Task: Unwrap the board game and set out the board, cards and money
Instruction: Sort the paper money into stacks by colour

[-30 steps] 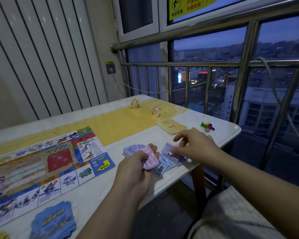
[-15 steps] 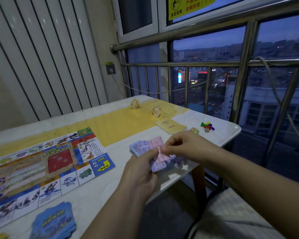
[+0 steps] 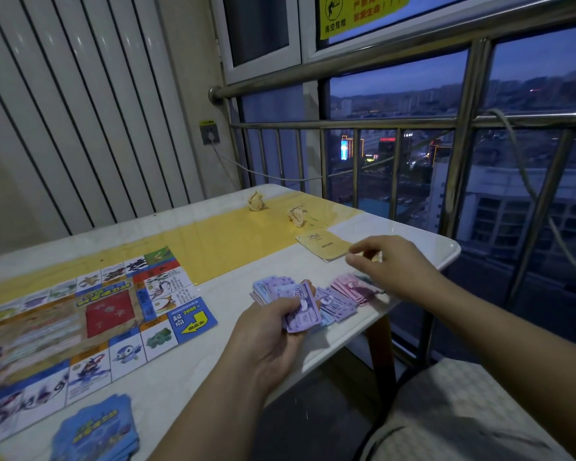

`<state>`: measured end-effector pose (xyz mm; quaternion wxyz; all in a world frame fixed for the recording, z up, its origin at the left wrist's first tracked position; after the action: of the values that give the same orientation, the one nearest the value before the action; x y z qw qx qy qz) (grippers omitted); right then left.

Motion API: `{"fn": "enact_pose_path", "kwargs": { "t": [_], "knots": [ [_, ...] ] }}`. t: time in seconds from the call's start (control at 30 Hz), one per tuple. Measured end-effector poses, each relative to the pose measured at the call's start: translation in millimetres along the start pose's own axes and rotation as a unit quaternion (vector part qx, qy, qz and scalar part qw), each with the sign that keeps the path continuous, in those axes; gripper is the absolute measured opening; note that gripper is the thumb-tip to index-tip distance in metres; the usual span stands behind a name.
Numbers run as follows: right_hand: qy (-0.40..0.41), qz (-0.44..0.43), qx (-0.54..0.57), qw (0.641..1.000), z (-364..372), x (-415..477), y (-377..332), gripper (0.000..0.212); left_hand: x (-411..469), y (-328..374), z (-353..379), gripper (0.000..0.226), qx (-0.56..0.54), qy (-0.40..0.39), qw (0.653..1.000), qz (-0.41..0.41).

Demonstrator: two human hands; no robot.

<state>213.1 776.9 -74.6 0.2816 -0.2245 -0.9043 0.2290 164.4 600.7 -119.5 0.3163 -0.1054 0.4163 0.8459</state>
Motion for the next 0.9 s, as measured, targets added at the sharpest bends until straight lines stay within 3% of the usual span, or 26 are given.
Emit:
{"fn": "enact_pose_path", "kwargs": {
  "t": [0.13,0.23,0.4,0.57,0.77,0.9],
  "knots": [
    [-0.104,-0.02,0.148,0.983,15.8,-23.4,-39.4,0.031,-7.5,-0.4,7.6,0.018,0.025,-0.026,0.999,0.033],
    [-0.144,0.002,0.189,0.971,25.1,-29.7,-46.6,0.024,-10.2,-0.4,8.8,0.016,0.027,-0.033,0.998,0.039],
    [-0.153,0.028,0.202,0.967,29.3,-27.2,-47.4,0.013,-4.6,6.3,3.5,0.012,0.009,-0.026,0.999,0.038],
    [-0.134,0.076,0.241,0.958,18.0,-18.2,-41.6,0.007,2.8,11.4,-2.5,0.03,0.028,-0.008,0.998,0.055],
    [-0.176,0.069,0.261,0.947,27.2,-30.6,-49.9,0.012,0.3,8.7,-0.8,0.026,0.042,0.0,0.993,0.109],
    [-0.157,0.071,0.281,0.944,32.5,-31.0,-53.2,0.002,-2.0,8.3,-0.7,0.022,0.04,0.031,0.992,0.119]
  ]
}}
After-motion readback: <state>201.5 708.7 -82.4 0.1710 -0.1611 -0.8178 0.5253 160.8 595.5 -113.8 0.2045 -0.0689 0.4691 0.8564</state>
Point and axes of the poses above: each hand's wrist, its own x-axis towards the middle knuckle, its own z-axis out of the palm, y = z × x, the point moved 5 cm from there along x, towards the middle knuckle, and after that the axes turned 9 degrees about y, right-handed, at the moved point
